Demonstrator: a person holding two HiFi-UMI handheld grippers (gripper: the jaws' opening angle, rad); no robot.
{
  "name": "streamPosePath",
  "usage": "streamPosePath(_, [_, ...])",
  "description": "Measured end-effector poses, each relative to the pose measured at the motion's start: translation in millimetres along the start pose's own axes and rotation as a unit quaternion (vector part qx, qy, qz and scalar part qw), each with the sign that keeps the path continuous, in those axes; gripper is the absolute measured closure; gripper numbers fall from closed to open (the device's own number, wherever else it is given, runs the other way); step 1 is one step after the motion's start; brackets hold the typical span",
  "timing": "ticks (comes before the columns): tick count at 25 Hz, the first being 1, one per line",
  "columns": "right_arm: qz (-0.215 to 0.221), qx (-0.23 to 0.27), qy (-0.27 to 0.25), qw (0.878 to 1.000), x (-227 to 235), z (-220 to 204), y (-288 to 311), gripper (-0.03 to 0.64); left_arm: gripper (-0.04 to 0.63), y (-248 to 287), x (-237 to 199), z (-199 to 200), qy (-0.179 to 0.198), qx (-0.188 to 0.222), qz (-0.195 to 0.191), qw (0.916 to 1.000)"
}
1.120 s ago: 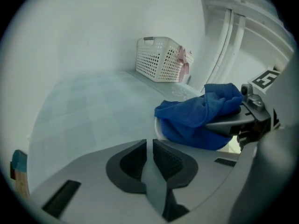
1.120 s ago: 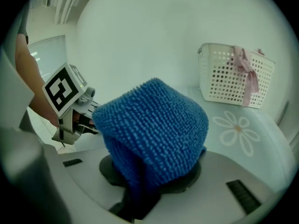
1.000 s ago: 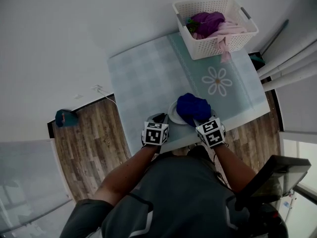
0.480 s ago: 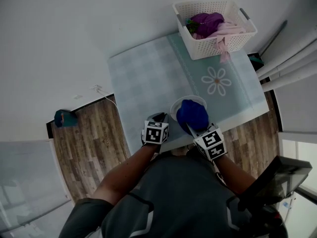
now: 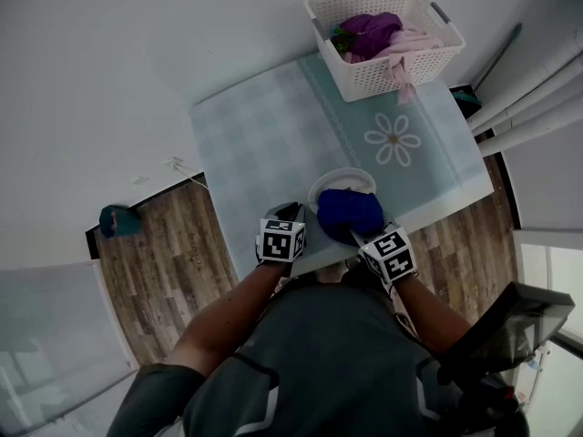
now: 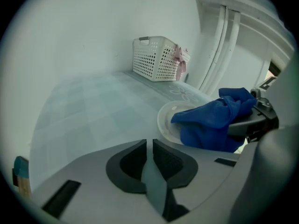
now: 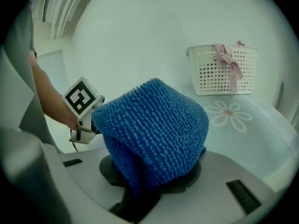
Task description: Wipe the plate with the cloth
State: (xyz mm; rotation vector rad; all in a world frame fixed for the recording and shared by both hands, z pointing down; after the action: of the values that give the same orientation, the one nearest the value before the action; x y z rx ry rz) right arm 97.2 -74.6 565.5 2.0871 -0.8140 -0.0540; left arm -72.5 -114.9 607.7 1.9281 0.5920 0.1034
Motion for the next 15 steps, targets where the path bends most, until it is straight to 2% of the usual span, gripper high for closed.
streamPosePath(10, [-0.101,0.02,0.105,0.989,88,-18,-32,0.503,0.548,-1,1,-2,0.003,0.001,-0.01,0.9999])
streamPosePath(13, [-0.115,0.032,0.114,0.986,89,-14,-43,0.503,0.546,-12,4,-2,0.005,0.025,-0.025,0.9994])
streamPosePath(15, [-0.118,0.057,0.119,0.984,80,-4,-56,0.503,0.548,-23,7,2,0.016,0.051,-0.033,0.998])
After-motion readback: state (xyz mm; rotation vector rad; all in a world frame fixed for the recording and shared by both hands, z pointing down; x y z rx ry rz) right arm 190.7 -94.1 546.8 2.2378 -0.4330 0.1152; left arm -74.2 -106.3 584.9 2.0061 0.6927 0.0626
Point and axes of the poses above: the fingertips, and each gripper's own axes: y forward along the fingers, x to its right, z out of its top, the point moved 5 cm from there along -y, backward along the fingers, and after that the axes turned 11 degrees about -x, right-handed, at the moved point
